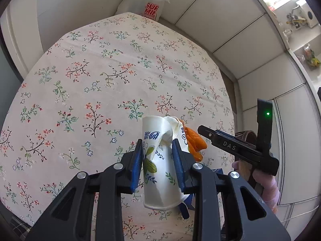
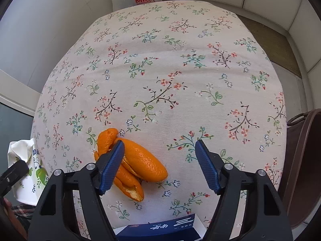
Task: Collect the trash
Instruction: 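Grasp the orange peels with the right tool while the left tool holds the cup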
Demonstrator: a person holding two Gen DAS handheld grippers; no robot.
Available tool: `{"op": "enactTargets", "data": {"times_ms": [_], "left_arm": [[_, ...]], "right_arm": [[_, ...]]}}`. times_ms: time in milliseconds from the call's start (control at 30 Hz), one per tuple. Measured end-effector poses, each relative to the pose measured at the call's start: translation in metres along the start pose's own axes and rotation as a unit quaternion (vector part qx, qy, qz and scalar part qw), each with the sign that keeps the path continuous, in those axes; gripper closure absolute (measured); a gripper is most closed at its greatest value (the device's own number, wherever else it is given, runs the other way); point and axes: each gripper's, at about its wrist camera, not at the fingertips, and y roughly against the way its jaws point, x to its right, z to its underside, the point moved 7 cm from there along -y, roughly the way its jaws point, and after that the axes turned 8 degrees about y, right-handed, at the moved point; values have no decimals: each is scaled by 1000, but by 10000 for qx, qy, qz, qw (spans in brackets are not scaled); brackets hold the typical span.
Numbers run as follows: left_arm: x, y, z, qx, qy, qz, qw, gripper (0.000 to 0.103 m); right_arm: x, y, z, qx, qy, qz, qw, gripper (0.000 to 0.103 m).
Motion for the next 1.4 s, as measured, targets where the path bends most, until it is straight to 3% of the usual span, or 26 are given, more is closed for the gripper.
{"op": "enactTargets", "data": {"times_ms": [100, 200, 633, 800, 1033, 1400], "left_arm": [[0, -1, 1, -25, 10, 16, 10000, 74], [-3, 2, -1, 0, 24, 18, 10000, 74], [-9, -6, -2, -108, 89, -13, 9999, 74], [-13, -7, -4, -88, 149, -41, 9998, 74], [-15, -6, -5, -46, 206, -84, 9997, 74], [-9, -1, -6, 124, 212, -117, 9996, 74]], "right_arm": [[-6, -12, 3, -197, 113, -16, 9997, 55], [-10, -16, 2, -228, 149, -48, 9996, 62], [-21, -21, 10, -413, 230, -314, 9984, 64], [-27, -22, 12, -437, 315, -271, 9982, 81], [-26, -14, 8, -252, 292, -142, 9992, 88], [-9, 40, -4, 529, 114, 48, 9985, 88]]}}
